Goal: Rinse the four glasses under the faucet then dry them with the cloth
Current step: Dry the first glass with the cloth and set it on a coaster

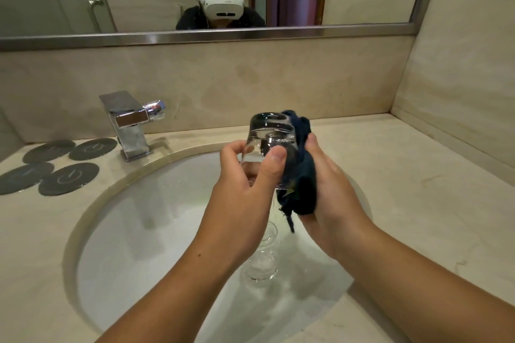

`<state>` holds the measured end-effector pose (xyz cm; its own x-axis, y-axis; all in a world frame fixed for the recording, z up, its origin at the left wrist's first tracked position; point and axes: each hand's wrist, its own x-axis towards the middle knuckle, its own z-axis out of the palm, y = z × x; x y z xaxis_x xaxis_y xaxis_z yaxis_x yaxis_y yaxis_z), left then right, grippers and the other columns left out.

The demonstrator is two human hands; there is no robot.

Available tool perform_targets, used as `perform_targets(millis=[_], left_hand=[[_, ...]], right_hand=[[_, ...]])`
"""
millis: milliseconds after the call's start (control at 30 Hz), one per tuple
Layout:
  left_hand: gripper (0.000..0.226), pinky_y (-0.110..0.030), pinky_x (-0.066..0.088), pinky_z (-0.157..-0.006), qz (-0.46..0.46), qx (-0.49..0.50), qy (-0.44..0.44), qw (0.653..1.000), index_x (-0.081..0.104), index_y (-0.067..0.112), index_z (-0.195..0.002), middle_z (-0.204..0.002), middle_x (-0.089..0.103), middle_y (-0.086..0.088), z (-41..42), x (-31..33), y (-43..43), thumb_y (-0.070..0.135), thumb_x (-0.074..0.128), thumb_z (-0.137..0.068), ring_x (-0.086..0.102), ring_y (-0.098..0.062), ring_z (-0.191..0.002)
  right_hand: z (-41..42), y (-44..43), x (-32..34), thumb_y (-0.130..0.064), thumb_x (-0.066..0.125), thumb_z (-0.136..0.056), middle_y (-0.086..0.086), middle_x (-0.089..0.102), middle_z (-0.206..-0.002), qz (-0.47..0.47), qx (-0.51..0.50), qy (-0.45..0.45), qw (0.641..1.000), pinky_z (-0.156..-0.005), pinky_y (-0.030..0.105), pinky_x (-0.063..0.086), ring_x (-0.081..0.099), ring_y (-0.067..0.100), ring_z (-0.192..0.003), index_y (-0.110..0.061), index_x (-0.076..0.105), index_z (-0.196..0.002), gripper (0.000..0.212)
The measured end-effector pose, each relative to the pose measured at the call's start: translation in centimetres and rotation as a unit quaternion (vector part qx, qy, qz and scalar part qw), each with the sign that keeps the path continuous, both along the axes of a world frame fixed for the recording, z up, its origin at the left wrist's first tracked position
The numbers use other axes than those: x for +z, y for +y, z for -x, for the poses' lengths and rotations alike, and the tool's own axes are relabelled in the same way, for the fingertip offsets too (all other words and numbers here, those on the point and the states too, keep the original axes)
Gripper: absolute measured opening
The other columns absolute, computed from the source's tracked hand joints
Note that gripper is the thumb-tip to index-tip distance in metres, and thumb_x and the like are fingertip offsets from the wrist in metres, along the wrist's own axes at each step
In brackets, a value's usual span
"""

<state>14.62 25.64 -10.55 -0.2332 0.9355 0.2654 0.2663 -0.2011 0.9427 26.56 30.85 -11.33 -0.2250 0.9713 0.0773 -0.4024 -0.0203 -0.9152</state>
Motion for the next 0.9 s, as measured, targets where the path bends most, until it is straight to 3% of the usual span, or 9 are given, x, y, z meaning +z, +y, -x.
perform_targets(millis=[67,133,233,333,400,533,633,733,900], left_hand=[[0.061,-0.013,0.051,-0.077,-0.001,-0.018,0.006,1.0,0.042,0.044,-0.13,-0.107,0.076,0.021,0.0,-0.1,0.0,0.086,0.05,-0.087,0.07,0.008,-0.102],[0.068,-0.01,0.049,-0.081,0.003,-0.016,0.016,1.0,0.042,0.047,-0.133,-0.121,0.07,0.019,0.1,-0.1,0.1,0.092,0.048,-0.083,0.068,0.006,-0.109],[0.076,-0.029,0.049,-0.103,0.0,0.019,0.054,0.998,0.048,0.047,-0.141,-0.132,0.047,0.023,0.5,0.2,0.2,0.092,0.036,-0.081,0.056,0.007,-0.119],[0.073,-0.02,0.053,-0.082,-0.034,0.053,0.043,0.997,0.044,0.047,-0.143,-0.125,0.054,0.02,0.8,0.6,0.0,0.081,0.044,-0.079,0.06,0.014,-0.103],[0.067,-0.014,0.051,-0.073,-0.038,0.051,0.021,0.998,0.04,0.052,-0.138,-0.122,0.061,0.015,0.8,0.7,-0.1,0.079,0.05,-0.078,0.066,0.007,-0.1],[0.062,-0.015,0.055,-0.074,-0.042,0.044,-0.004,0.998,0.045,0.053,-0.13,-0.117,0.069,0.012,0.8,0.6,-0.3,0.074,0.064,-0.075,0.073,-0.003,-0.095],[0.051,-0.017,0.054,-0.077,-0.05,0.023,-0.026,0.998,0.049,0.053,-0.13,-0.113,0.073,0.011,0.7,0.5,-0.2,0.073,0.066,-0.086,0.074,-0.002,-0.096],[0.048,-0.023,0.059,-0.083,-0.049,-0.007,-0.044,0.998,0.052,0.052,-0.133,-0.114,0.075,0.007,0.5,0.4,-0.1,0.069,0.063,-0.089,0.076,-0.006,-0.101],[0.046,-0.013,0.049,-0.075,-0.03,0.002,-0.017,0.999,0.047,0.052,-0.129,-0.108,0.075,0.012,0.7,0.8,0.0,0.07,0.048,-0.087,0.071,0.006,-0.095]], right_hand=[[-0.2,0.1,-0.1,-0.05,0.041,-0.111,0.007,0.08,-0.112,0.049,0.032,0.019,0.998,-0.082,0.033,0.06,0.077,0.023,-0.098,-0.019,0.077,-0.119,0.048],[-0.4,0.3,-0.3,-0.047,0.042,-0.112,0.009,0.078,-0.121,0.066,0.042,0.031,0.996,-0.097,0.039,0.058,0.075,0.027,-0.109,-0.018,0.079,-0.118,0.047],[-0.6,0.4,-0.2,-0.052,0.041,-0.111,0.008,0.076,-0.13,0.066,0.046,0.033,0.996,-0.116,0.045,0.046,0.071,0.027,-0.123,-0.018,0.072,-0.134,0.052],[-0.5,0.0,0.2,-0.05,0.045,-0.109,0.007,0.077,-0.128,0.027,0.051,0.016,0.998,-0.115,0.048,0.048,0.073,0.025,-0.119,-0.021,0.068,-0.138,0.047],[-0.4,-0.4,0.3,-0.044,0.05,-0.109,0.005,0.078,-0.126,-0.008,0.032,-0.008,0.999,-0.113,0.051,0.051,0.074,0.025,-0.119,-0.024,0.069,-0.136,0.039],[-0.4,-0.7,0.3,-0.04,0.051,-0.109,0.0,0.079,-0.123,-0.053,-0.005,-0.038,0.998,-0.104,0.045,0.055,0.074,0.021,-0.118,-0.029,0.072,-0.13,0.031],[-0.6,-0.6,0.6,-0.047,0.049,-0.108,0.006,0.078,-0.123,0.0,0.014,-0.003,1.0,-0.099,0.048,0.058,0.074,0.027,-0.116,-0.025,0.072,-0.131,0.04],[-0.7,-0.6,0.5,-0.045,0.044,-0.11,0.011,0.078,-0.122,0.059,0.064,0.042,0.995,-0.085,0.038,0.057,0.075,0.025,-0.108,-0.019,0.079,-0.121,0.045],[-0.7,-0.4,0.4,-0.049,0.044,-0.11,0.009,0.079,-0.122,0.068,0.049,0.042,0.996,-0.108,0.042,0.052,0.073,0.027,-0.119,-0.016,0.078,-0.123,0.05]])
